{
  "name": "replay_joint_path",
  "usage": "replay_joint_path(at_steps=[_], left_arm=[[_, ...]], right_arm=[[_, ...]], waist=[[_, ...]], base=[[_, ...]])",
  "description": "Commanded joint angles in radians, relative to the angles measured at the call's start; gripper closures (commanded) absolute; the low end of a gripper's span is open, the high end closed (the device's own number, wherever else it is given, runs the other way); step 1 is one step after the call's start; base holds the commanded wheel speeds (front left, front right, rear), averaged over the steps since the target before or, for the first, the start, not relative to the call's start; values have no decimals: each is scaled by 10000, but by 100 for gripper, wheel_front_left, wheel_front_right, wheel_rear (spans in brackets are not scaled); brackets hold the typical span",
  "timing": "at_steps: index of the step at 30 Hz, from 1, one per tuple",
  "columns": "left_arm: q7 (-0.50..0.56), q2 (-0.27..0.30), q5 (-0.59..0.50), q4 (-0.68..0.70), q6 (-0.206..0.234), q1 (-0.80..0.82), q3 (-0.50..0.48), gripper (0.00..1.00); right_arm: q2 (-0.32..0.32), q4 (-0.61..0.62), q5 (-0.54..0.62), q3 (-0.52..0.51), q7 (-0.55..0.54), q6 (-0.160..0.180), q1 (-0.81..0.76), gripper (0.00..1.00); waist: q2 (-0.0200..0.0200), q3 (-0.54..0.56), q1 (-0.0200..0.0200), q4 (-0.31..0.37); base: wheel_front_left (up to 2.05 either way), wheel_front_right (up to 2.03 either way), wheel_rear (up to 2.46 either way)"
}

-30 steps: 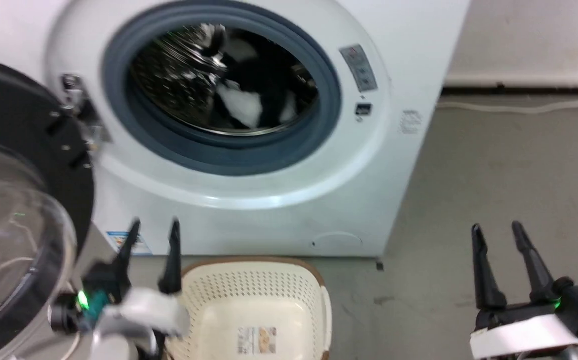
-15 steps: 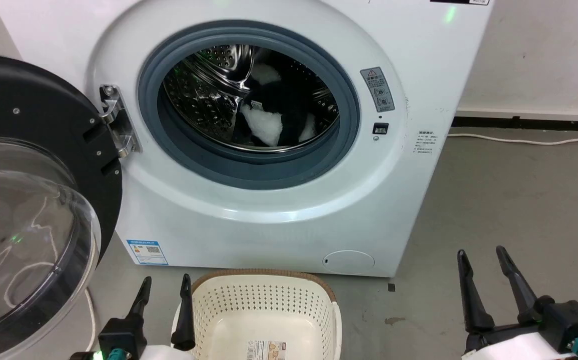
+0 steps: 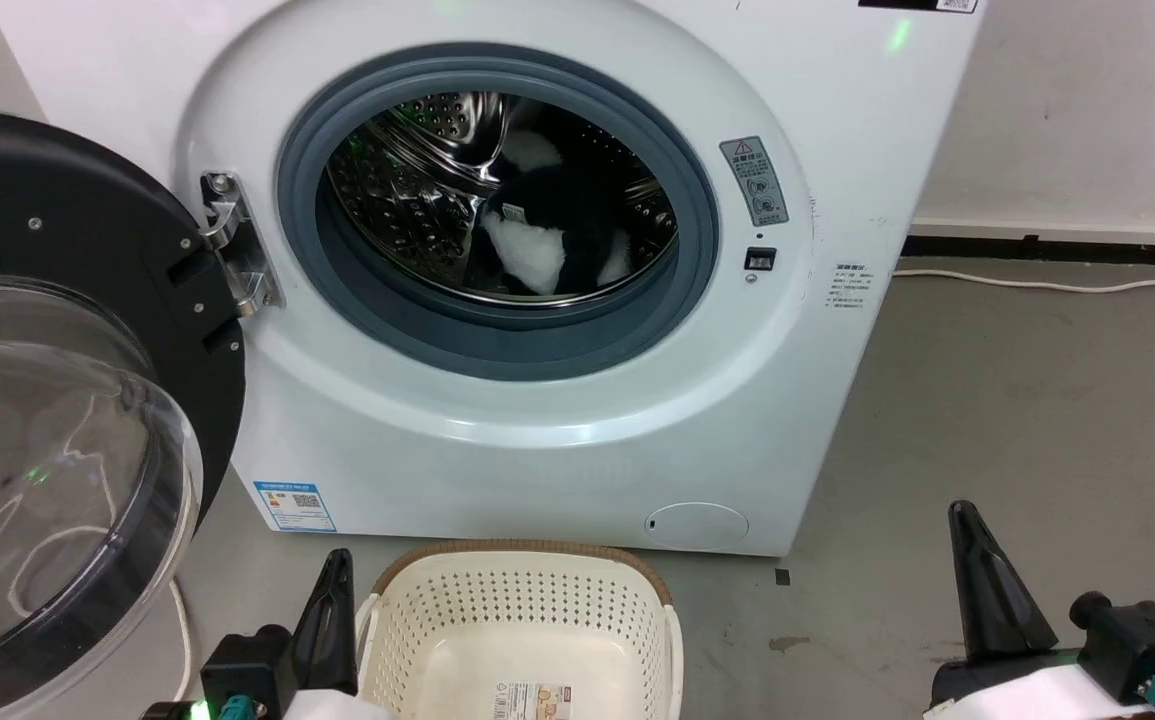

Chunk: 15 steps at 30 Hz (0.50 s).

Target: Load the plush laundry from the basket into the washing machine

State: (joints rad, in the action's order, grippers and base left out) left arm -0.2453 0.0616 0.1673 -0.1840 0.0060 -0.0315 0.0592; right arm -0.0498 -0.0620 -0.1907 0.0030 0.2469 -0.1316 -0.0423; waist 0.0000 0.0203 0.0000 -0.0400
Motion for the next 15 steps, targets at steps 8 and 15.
replay_joint_path(at_steps=[8, 15], left_arm=[[257, -14, -224, 234, -9, 44, -59, 100], [420, -22, -332, 354, -12, 64, -99, 100]], right_arm=[[-1, 83, 247, -11, -262, 1, 57, 100], [-1, 123, 371, -12, -427, 2, 84, 100]], waist=[[0, -20, 0, 38], [0, -33, 0, 65]], base=[[0, 0, 0], [0, 0, 0]])
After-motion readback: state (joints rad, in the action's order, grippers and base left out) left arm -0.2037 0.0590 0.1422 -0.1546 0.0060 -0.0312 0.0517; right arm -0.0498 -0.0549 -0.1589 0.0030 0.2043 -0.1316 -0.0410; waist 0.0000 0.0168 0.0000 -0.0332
